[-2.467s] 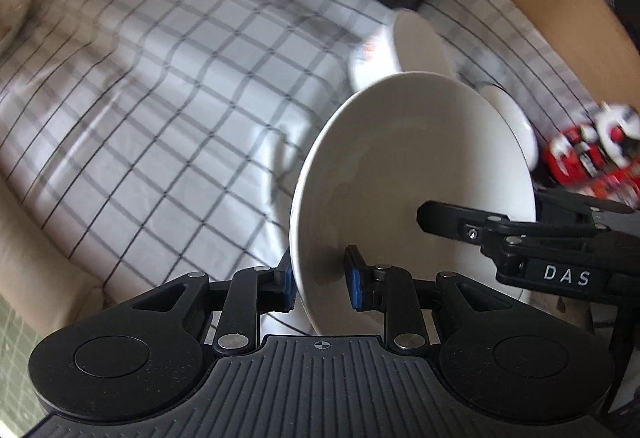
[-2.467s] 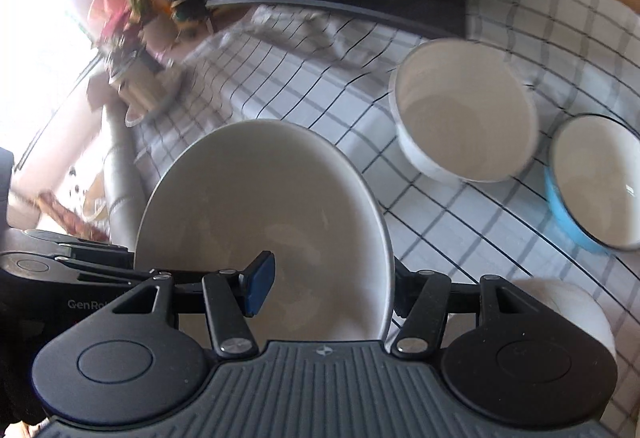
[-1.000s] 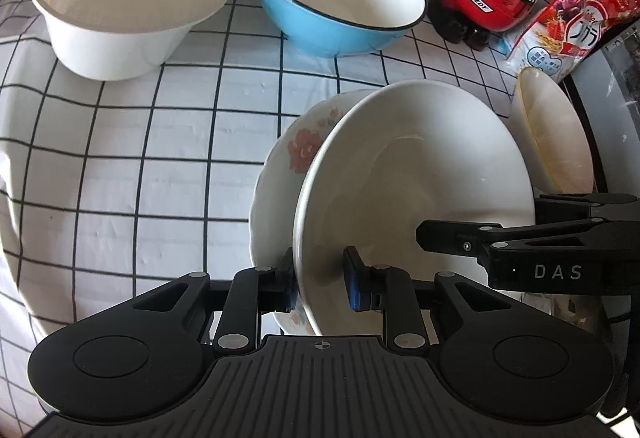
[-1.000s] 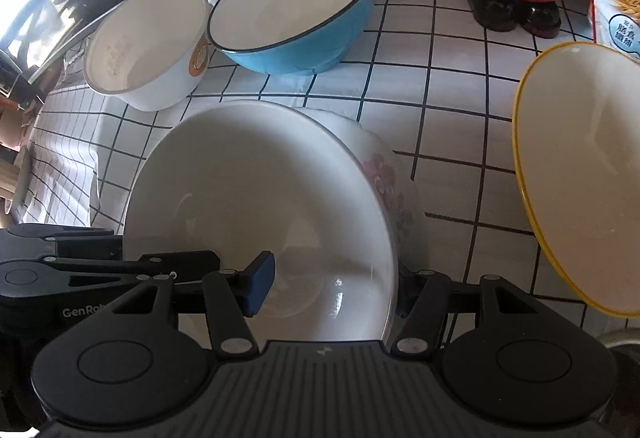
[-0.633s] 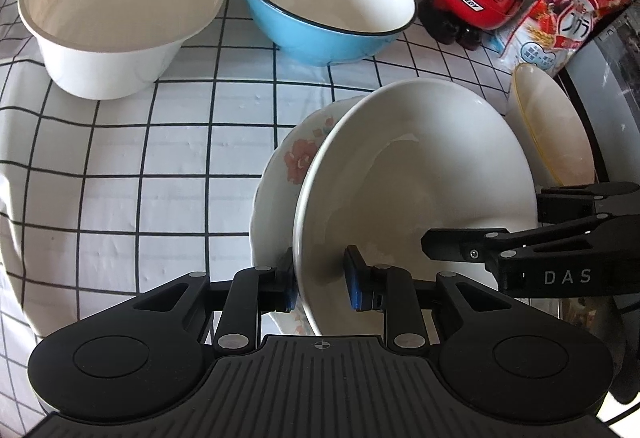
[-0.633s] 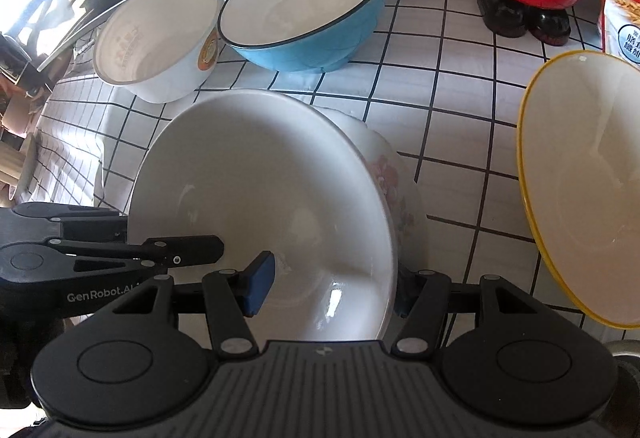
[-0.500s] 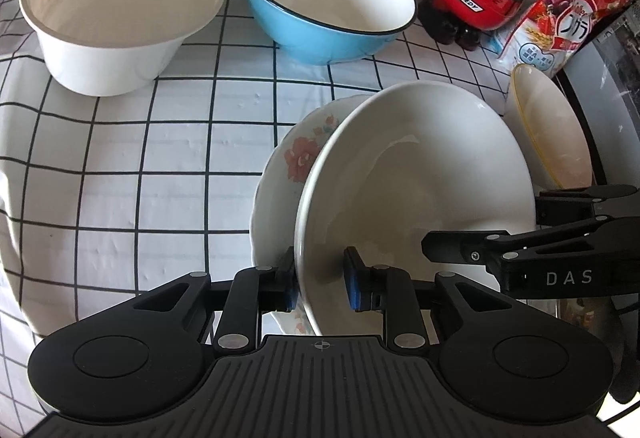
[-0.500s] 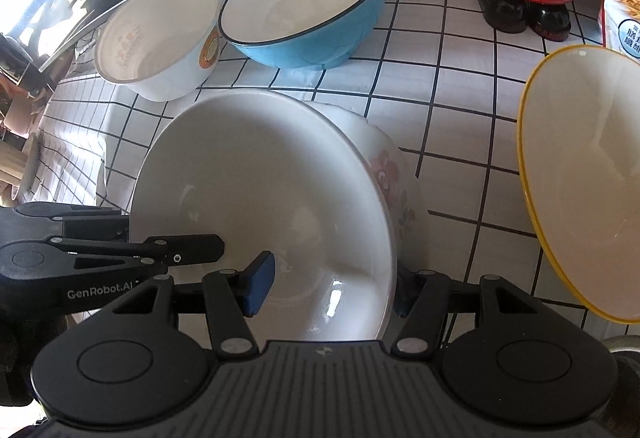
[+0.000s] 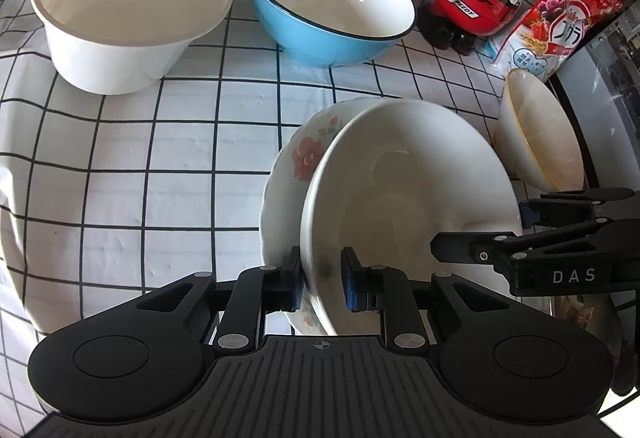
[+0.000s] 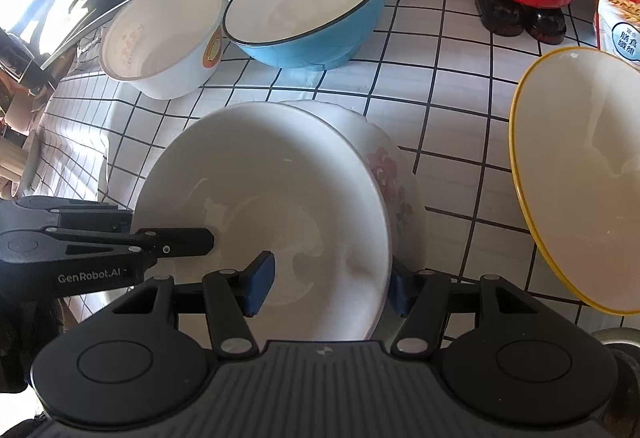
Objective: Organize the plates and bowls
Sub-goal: 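Lower the white bowl onto the floral plate and open both grippers, then move both grippers toward the steel bowl beside the appliance, then close the right gripper on the steel bowl rim while the left gripper grips its rim, then lift and carry the steel bowl with both grippers over the white bowl stack, then lower the steel bowl into the white bowl on the floral plate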
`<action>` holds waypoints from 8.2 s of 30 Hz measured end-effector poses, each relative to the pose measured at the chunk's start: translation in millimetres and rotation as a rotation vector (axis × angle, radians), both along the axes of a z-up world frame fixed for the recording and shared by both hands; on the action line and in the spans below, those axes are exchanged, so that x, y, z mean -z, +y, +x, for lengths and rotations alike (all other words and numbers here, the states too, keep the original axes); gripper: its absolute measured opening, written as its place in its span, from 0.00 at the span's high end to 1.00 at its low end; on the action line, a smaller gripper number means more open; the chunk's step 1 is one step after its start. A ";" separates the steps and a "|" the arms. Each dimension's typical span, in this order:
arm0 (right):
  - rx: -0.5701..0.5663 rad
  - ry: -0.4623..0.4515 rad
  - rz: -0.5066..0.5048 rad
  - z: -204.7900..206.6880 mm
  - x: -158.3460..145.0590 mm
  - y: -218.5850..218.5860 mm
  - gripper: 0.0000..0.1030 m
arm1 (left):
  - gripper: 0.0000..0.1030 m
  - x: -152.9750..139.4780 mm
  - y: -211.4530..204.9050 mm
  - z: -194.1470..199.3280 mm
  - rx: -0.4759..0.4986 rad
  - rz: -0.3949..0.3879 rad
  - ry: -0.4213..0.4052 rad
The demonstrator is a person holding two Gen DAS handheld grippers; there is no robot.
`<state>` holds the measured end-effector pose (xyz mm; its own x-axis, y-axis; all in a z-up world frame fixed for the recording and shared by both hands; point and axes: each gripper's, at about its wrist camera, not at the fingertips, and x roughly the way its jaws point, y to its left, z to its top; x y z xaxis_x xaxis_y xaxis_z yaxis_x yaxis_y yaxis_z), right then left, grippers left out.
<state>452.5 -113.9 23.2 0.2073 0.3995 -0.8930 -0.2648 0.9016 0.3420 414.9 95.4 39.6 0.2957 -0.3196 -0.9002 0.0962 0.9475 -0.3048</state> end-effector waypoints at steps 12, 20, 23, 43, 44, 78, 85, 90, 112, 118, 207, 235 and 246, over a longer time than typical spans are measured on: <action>-0.045 -0.146 -0.074 -7.1 -22.4 7.2 0.43 | 0.80 -10.2 5.3 0.7 -0.008 0.016 -0.034; -0.016 -0.125 -0.048 -7.5 -20.7 2.5 0.43 | 0.77 -28.9 20.0 2.8 -0.054 0.038 -0.091; 0.017 -0.146 -0.029 -15.2 -24.9 -2.4 0.43 | 0.79 -30.2 19.7 -2.3 -0.068 0.039 -0.098; 0.581 -0.614 -0.268 -184.2 -101.6 -93.9 0.37 | 0.84 -68.8 -50.7 -82.9 0.127 -0.491 -0.559; 0.600 -0.590 -0.280 -190.3 -101.2 -106.7 0.37 | 0.84 -63.8 -60.0 -83.7 0.144 -0.497 -0.511; 0.335 -0.447 0.009 -181.1 24.3 -238.7 0.42 | 0.76 -5.3 -212.2 -102.7 -0.107 0.051 -0.231; 0.340 -0.387 0.057 -153.8 35.9 -231.7 0.52 | 0.76 14.7 -220.4 -86.2 -0.079 0.005 -0.161; 0.305 -0.360 0.039 -144.4 43.5 -217.9 0.52 | 0.75 24.4 -217.8 -81.4 -0.065 -0.049 -0.111; 0.275 -0.355 0.024 -141.4 40.8 -201.1 0.54 | 0.75 25.2 -214.6 -76.3 -0.073 -0.085 -0.064; 0.269 -0.355 0.024 -150.8 29.9 -204.1 0.55 | 0.80 23.0 -220.4 -79.6 -0.036 -0.071 -0.002; -0.097 -0.424 -0.019 -44.5 -17.5 8.6 0.54 | 0.83 -27.1 -29.8 -48.0 -0.212 0.100 -0.186; -0.064 -0.386 -0.006 -38.2 -21.6 6.4 0.56 | 0.83 -33.0 -17.8 -39.3 -0.167 0.066 -0.194; -0.070 -0.351 0.027 -42.8 -21.4 1.3 0.55 | 0.81 -32.6 -13.6 -44.3 -0.156 0.036 -0.186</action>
<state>409.7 -112.6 44.6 0.4712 0.4461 -0.7609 -0.4308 0.8692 0.2428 370.6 81.8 72.2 0.5004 -0.2260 -0.8358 -0.0013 0.9651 -0.2617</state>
